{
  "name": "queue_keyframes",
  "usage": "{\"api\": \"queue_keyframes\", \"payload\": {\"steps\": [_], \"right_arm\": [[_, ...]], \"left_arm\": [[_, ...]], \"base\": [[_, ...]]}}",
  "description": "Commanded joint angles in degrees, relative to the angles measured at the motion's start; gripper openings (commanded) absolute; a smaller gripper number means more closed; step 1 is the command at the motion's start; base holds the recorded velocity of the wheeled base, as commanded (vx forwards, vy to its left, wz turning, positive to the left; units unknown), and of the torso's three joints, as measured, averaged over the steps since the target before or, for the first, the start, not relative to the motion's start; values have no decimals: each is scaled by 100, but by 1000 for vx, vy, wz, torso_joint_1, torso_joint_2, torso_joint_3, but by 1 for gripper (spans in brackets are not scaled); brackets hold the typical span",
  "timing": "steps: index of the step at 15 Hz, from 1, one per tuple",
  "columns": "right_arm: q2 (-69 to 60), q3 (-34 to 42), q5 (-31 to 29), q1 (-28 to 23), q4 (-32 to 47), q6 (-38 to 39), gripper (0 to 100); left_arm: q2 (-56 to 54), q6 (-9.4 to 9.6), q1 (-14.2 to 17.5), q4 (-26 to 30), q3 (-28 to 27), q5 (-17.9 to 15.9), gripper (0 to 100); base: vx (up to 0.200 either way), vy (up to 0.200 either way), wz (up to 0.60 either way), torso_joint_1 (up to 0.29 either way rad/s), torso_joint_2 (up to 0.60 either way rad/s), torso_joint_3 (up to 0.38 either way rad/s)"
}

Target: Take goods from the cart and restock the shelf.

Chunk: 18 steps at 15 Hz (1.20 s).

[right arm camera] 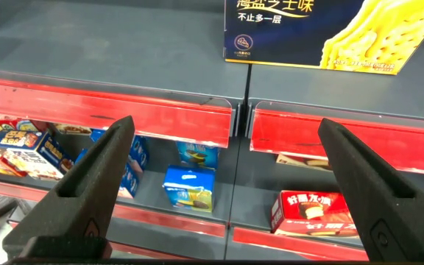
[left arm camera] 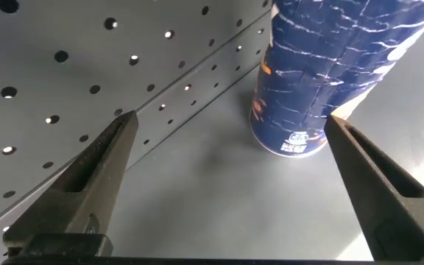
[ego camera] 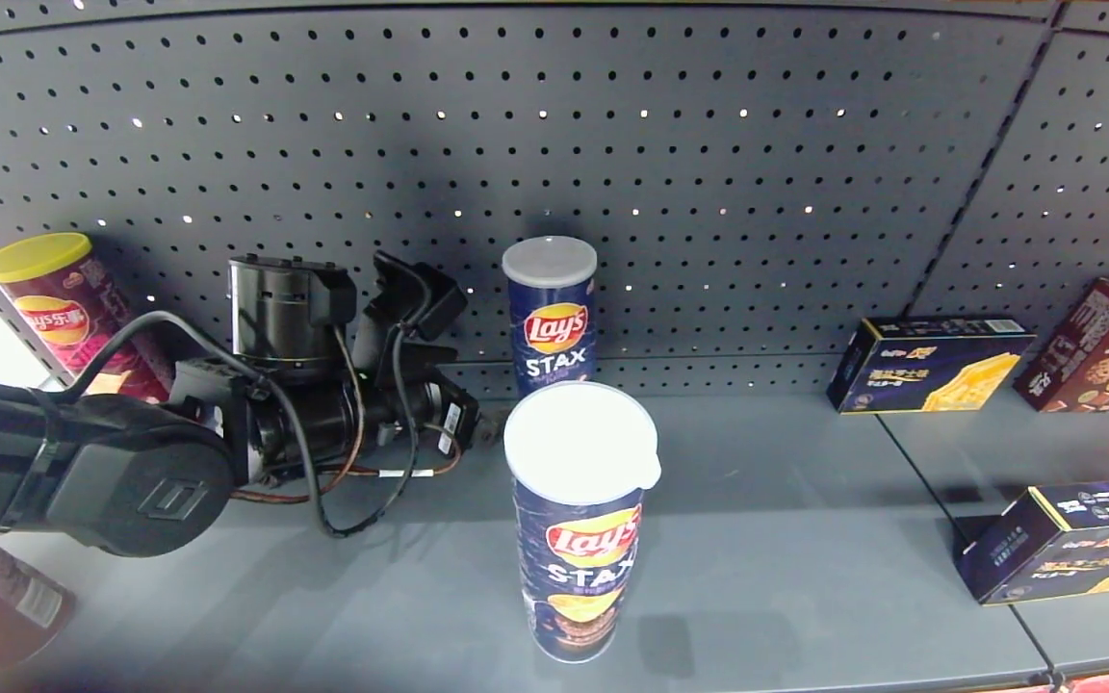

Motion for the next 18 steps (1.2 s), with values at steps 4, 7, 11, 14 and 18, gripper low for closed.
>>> {"api": "queue_keyframes", "payload": {"steps": [4, 7, 11, 14, 18], "right_arm": [[9, 1, 1, 5, -1, -4, 100], [9, 1, 1, 5, -1, -4, 100], [9, 1, 1, 5, -1, -4, 100], [9, 1, 1, 5, -1, -4, 100], [9, 1, 1, 5, -1, 5, 100]], "left_arm": [[-140, 10, -1, -33, 58, 9, 100], [-729, 71, -19, -42, 506, -8, 100], [-2091, 63, -62, -33, 2000, -52, 100], [-3453, 36, -62, -7, 3195, -26, 100], [-5326, -43, 175, 20, 4619, 141, 100]], "base": [[0, 0, 0, 0, 0, 0], [0, 0, 0, 0, 0, 0], [0, 0, 0, 0, 0, 0], [0, 0, 0, 0, 0, 0], [0, 0, 0, 0, 0, 0]]}}
